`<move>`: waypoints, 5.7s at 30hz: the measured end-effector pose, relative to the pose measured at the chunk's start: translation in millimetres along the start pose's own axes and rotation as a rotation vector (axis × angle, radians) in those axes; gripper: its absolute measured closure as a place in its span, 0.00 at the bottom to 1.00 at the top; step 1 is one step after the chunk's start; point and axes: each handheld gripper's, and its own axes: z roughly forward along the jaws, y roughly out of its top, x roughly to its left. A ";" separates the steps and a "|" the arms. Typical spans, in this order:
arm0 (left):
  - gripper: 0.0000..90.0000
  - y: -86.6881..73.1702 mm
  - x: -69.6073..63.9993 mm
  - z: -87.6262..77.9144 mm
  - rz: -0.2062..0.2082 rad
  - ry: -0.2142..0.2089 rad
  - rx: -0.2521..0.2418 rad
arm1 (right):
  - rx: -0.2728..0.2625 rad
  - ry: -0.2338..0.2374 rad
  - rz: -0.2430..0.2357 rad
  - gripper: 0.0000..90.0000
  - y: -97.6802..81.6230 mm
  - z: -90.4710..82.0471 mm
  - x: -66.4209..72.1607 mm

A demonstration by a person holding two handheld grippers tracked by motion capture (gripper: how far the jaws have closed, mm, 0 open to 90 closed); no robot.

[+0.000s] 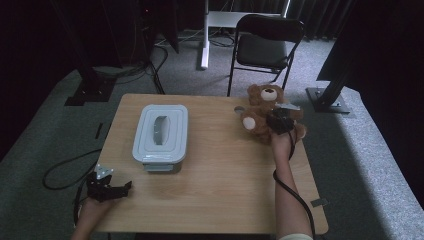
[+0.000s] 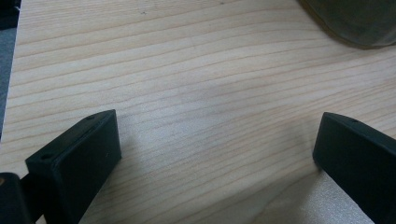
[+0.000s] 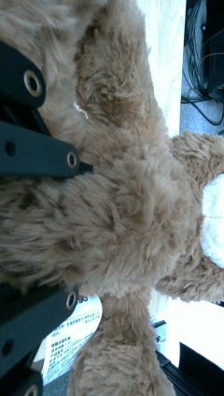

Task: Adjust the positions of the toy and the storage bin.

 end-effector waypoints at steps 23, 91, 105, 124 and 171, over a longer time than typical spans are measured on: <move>0.02 0.5 1.5 -2.0 0.015 -0.006 -0.011 | 0.060 0.066 0.027 0.13 -10.1 5.8 -12.1; 0.02 114.8 -13.2 67.7 0.132 -0.169 -0.087 | 0.125 0.553 -0.170 0.14 -32.9 58.5 196.1; 0.02 128.1 -6.2 71.9 0.137 -0.163 -0.111 | 0.138 0.574 -0.179 0.14 -24.3 70.2 195.4; 0.02 126.2 -23.2 60.2 0.176 -0.150 -0.068 | 0.107 0.662 -0.197 0.21 -29.8 59.0 186.8; 0.02 80.9 -66.4 17.0 0.163 -0.288 -0.150 | -0.010 0.640 -0.324 0.15 -102.6 -8.0 105.4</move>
